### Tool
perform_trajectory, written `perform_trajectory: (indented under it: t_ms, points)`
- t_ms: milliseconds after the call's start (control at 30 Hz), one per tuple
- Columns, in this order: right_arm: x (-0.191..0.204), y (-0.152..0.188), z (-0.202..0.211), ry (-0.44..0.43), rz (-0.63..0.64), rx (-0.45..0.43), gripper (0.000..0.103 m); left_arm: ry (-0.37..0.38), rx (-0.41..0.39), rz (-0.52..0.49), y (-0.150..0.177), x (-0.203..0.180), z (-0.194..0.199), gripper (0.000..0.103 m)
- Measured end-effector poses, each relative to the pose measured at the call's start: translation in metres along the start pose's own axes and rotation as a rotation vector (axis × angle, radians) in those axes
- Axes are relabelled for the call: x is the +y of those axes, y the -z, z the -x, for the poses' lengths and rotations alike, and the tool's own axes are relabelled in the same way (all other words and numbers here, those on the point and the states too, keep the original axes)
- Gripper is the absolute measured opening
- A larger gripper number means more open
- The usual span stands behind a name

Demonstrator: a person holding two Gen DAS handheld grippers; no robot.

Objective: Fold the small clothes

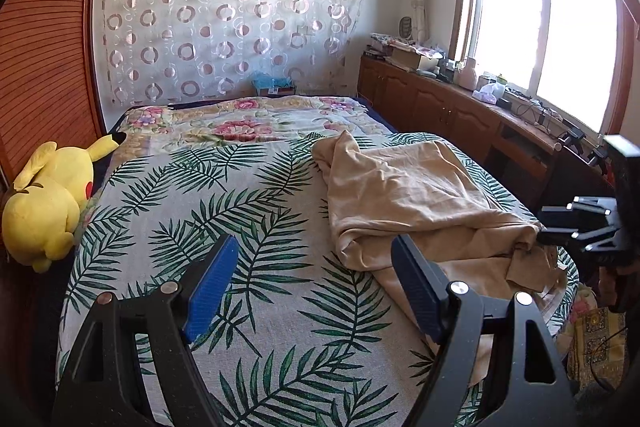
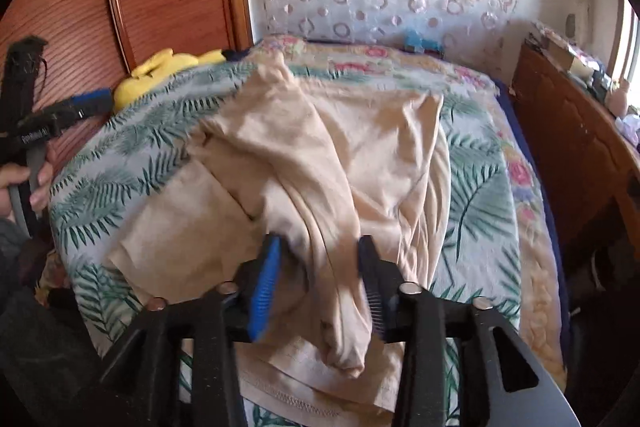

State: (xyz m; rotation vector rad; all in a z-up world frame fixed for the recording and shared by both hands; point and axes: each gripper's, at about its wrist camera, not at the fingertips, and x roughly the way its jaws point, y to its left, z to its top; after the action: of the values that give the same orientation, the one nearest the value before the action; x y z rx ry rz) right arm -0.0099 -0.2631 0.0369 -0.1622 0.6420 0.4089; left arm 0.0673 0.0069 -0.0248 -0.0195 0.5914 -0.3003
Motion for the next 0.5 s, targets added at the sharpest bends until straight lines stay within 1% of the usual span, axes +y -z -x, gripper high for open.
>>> perform_trajectory:
  t_ms: [33,133,200,233,367,500]
  points:
    - [0.004,-0.008,0.002,-0.007,0.010,-0.022,0.057,-0.003,-0.004,-0.001,-0.001,0.001,0.001,0.080]
    - [0.017,-0.028,-0.005,-0.051,0.053,-0.049,0.058,-0.008,-0.015,0.001,-0.001,0.003,0.006,0.080]
    - [0.030,-0.045,-0.025,-0.112,0.075,-0.045,0.058,-0.013,-0.023,0.005,-0.001,0.006,0.010,0.080]
    - [0.036,-0.053,-0.039,-0.139,0.082,-0.032,0.058,-0.015,-0.026,0.006,-0.001,0.008,0.012,0.080]
    - [0.062,-0.079,-0.099,-0.203,0.119,0.039,0.058,-0.033,-0.037,0.023,0.000,0.020,0.019,0.080]
    - [0.091,-0.092,-0.146,-0.234,0.170,0.116,0.058,-0.049,-0.040,0.044,0.003,0.032,0.024,0.080]
